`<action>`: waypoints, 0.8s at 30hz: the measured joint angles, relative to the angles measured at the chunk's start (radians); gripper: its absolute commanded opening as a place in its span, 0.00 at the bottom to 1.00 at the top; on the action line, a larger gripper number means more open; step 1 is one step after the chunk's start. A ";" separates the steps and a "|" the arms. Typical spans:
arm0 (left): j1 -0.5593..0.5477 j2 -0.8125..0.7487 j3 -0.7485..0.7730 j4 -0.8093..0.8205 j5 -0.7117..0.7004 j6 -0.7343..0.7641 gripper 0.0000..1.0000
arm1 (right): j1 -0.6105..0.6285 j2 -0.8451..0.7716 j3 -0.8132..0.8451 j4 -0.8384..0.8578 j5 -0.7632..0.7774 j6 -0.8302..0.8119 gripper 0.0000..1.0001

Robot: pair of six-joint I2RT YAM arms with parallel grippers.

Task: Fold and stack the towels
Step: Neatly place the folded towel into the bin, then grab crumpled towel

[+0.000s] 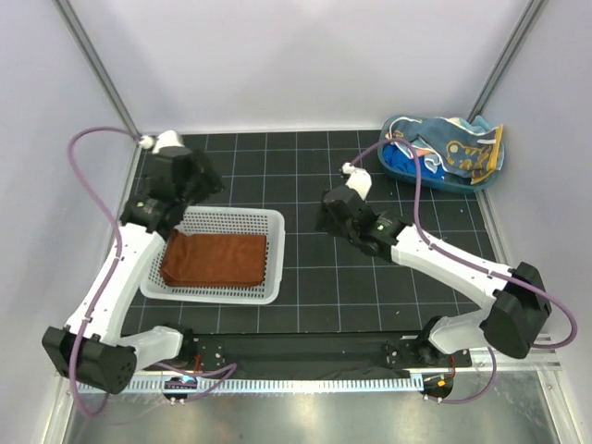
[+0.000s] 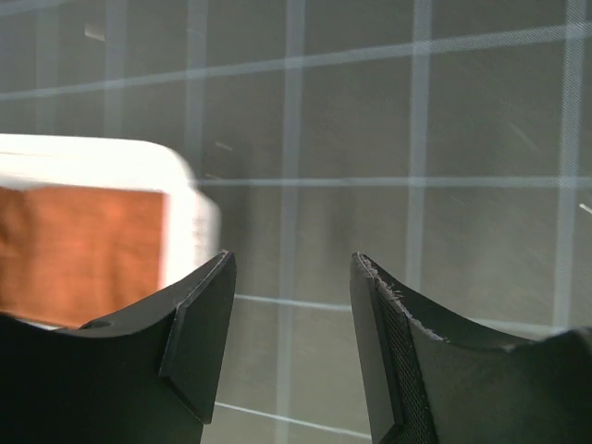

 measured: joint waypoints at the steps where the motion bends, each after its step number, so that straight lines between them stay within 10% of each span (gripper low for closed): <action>1: -0.056 0.007 0.008 0.000 -0.007 0.004 0.72 | -0.012 -0.017 -0.030 -0.007 -0.002 0.001 0.59; 12: -0.599 0.340 0.127 -0.003 -0.176 0.007 0.72 | -0.374 -0.076 -0.116 -0.026 -0.065 -0.053 0.59; 24: -0.672 0.575 0.154 0.019 -0.212 0.011 0.72 | -0.689 0.179 0.179 0.021 -0.153 -0.130 0.59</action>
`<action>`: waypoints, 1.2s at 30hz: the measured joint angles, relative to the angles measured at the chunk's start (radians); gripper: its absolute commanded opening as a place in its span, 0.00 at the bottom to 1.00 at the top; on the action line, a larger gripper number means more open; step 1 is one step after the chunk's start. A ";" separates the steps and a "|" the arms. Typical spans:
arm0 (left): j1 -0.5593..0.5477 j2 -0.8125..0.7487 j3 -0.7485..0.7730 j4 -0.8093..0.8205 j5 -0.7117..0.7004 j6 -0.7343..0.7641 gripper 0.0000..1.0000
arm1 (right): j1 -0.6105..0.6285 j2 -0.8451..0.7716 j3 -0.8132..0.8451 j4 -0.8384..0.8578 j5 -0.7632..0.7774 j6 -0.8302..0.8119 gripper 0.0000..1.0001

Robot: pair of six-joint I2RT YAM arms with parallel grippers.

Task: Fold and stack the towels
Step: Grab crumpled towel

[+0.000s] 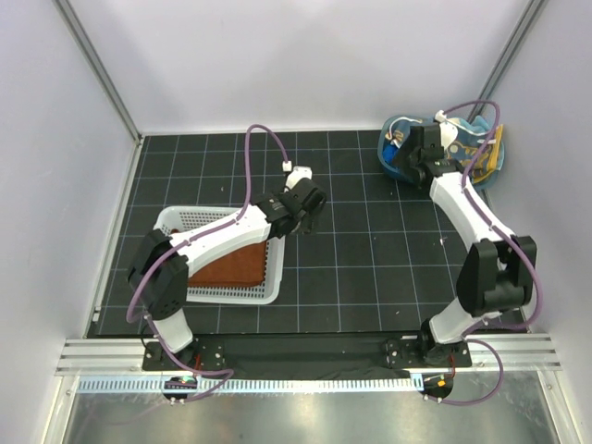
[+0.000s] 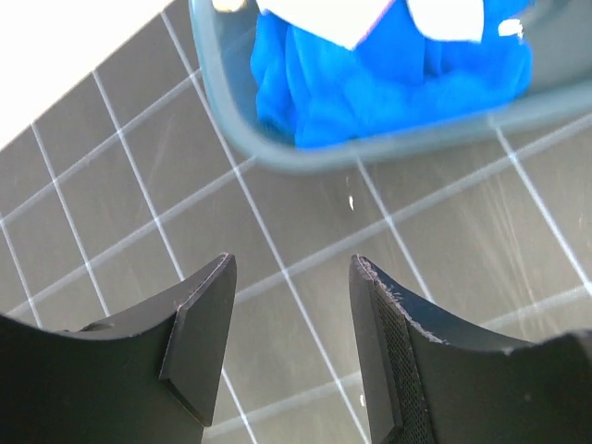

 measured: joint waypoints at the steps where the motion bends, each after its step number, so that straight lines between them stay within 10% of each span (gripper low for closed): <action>1: 0.000 0.004 0.002 0.005 -0.007 0.000 0.73 | -0.011 0.030 0.030 0.005 0.000 -0.006 0.59; 36: 0.121 -0.035 -0.092 -0.030 -0.077 0.065 0.74 | -0.096 0.796 0.777 0.057 -0.038 -0.085 0.54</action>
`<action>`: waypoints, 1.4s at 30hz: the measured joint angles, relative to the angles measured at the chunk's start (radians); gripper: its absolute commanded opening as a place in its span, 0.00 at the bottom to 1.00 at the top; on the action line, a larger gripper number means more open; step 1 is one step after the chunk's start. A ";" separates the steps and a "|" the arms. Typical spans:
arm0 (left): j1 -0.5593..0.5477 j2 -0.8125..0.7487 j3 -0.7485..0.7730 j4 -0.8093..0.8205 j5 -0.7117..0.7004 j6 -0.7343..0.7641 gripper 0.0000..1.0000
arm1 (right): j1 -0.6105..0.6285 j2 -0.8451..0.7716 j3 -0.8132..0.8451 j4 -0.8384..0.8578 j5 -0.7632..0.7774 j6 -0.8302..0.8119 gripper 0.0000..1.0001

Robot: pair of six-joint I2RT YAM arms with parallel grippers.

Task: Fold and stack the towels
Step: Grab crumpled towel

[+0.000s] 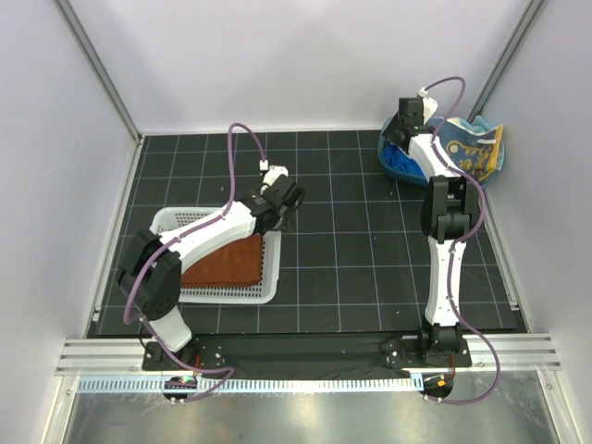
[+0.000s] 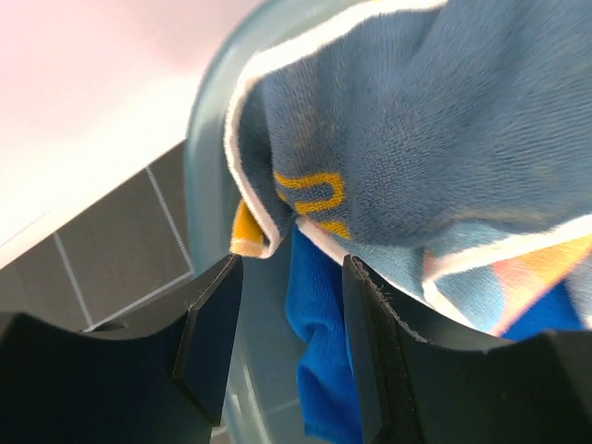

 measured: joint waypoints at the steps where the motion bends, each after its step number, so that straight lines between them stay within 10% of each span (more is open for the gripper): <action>1: 0.002 -0.007 -0.003 0.000 -0.002 0.003 0.74 | 0.000 0.014 0.001 0.006 -0.003 0.006 0.53; 10: 0.009 -0.044 -0.046 0.001 -0.016 0.013 0.74 | 0.000 0.111 0.043 0.042 -0.015 0.045 0.50; 21: 0.013 -0.092 -0.077 -0.001 -0.027 0.014 0.74 | 0.001 0.111 0.031 0.113 0.002 0.076 0.22; 26: 0.013 -0.092 -0.077 0.000 -0.026 0.015 0.74 | 0.001 0.111 0.034 0.116 0.016 0.061 0.35; 42: 0.013 -0.118 -0.077 0.001 -0.023 0.031 0.73 | 0.002 0.072 -0.058 0.227 0.019 0.029 0.36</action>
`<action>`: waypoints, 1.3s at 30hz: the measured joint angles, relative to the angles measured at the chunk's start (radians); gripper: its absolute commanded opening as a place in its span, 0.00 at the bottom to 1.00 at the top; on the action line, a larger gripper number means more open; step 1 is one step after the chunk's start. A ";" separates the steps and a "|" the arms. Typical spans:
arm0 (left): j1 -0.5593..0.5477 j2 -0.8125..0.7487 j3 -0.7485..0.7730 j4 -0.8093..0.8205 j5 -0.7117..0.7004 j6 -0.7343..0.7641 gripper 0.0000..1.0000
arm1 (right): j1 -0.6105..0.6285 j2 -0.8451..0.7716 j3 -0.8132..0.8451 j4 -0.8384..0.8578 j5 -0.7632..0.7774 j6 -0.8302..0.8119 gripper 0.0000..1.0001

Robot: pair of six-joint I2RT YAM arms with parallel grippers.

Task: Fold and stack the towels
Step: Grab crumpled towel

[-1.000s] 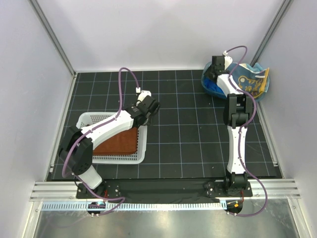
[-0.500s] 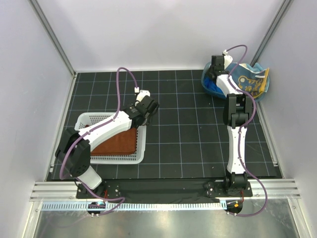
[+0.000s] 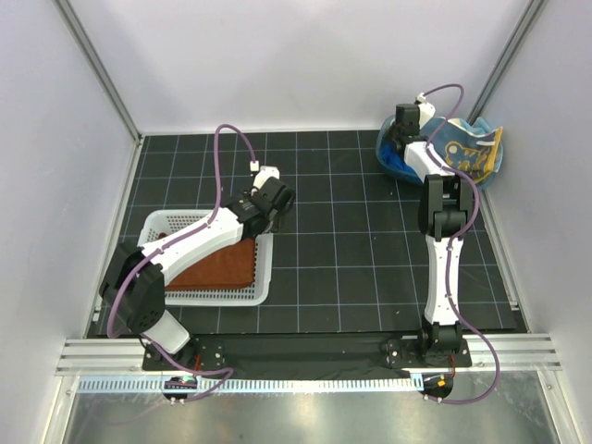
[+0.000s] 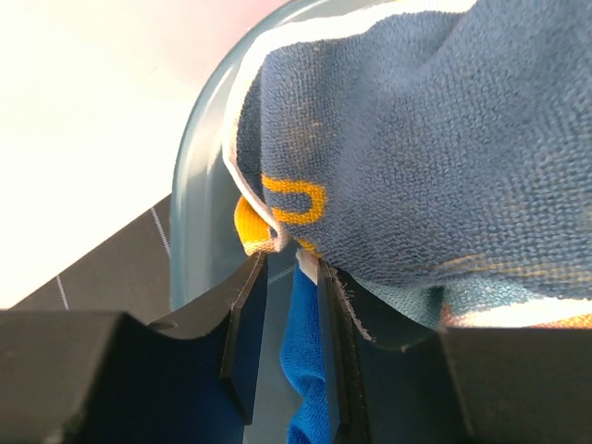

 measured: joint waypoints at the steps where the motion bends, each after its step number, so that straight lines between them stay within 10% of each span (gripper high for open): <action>1: 0.000 0.000 0.000 0.000 0.000 0.001 0.73 | 0.000 -0.001 0.002 0.000 0.000 0.000 0.36; 39: 0.000 0.000 0.000 0.002 0.004 0.009 0.73 | 0.000 0.026 0.011 0.135 0.001 -0.003 0.34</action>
